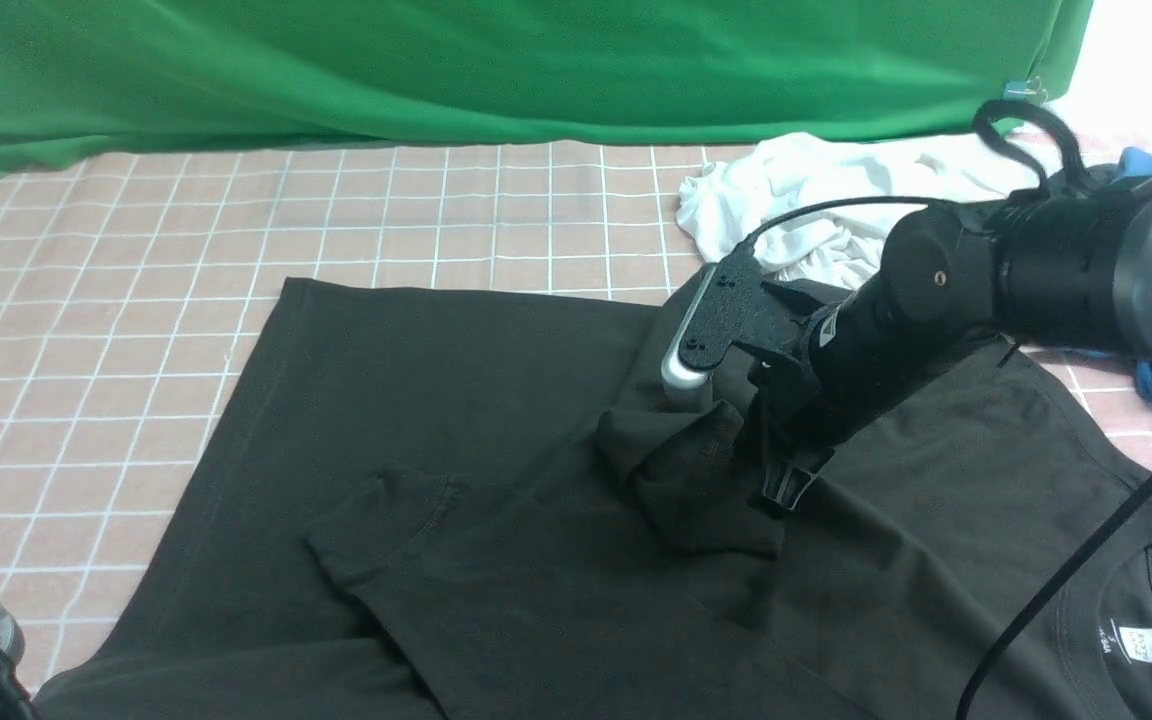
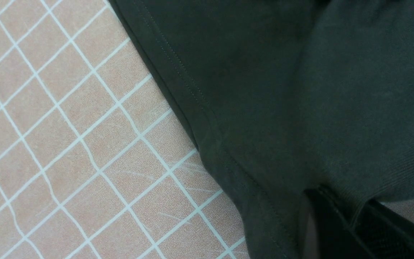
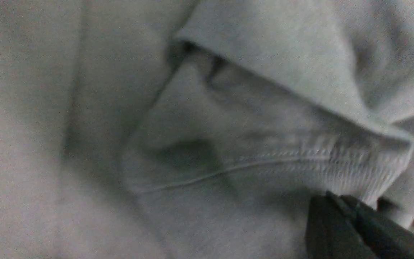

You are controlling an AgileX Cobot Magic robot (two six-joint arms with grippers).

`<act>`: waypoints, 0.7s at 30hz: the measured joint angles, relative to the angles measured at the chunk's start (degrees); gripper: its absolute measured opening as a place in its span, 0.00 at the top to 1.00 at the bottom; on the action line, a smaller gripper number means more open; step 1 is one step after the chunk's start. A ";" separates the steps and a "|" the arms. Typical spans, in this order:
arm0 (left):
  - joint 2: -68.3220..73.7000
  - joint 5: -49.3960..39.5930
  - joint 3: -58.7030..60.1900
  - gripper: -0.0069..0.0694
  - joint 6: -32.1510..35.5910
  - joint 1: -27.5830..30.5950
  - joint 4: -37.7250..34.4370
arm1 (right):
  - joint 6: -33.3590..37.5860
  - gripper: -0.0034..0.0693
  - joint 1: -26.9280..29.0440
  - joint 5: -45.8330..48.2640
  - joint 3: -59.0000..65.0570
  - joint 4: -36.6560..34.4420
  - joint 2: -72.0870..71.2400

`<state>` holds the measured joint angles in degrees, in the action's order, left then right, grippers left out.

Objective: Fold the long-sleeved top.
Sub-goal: Use the right arm to drag and drop the cuff onto the cuffclosest to the right arm

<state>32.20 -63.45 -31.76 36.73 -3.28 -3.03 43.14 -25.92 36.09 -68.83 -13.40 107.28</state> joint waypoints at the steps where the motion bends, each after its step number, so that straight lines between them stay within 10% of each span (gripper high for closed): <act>1: 0.00 0.00 0.00 0.86 0.00 0.00 0.00 | -1.04 0.91 -0.15 0.88 0.00 0.00 -1.29; 8: 0.00 0.00 0.00 0.86 0.00 0.00 0.00 | 2.40 0.88 -1.60 -1.67 -0.26 0.05 -5.96; 16: 0.00 0.00 0.00 0.86 0.00 0.00 -0.70 | 16.16 0.22 -0.84 -7.67 -0.20 0.23 -0.22; 21: 0.00 0.00 0.00 0.86 0.00 0.00 -0.84 | 18.30 0.26 -0.33 -7.93 -0.20 0.40 2.67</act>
<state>32.20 -63.45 -31.76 36.73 -3.28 -3.87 61.44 -26.25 28.16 -69.03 -13.01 109.95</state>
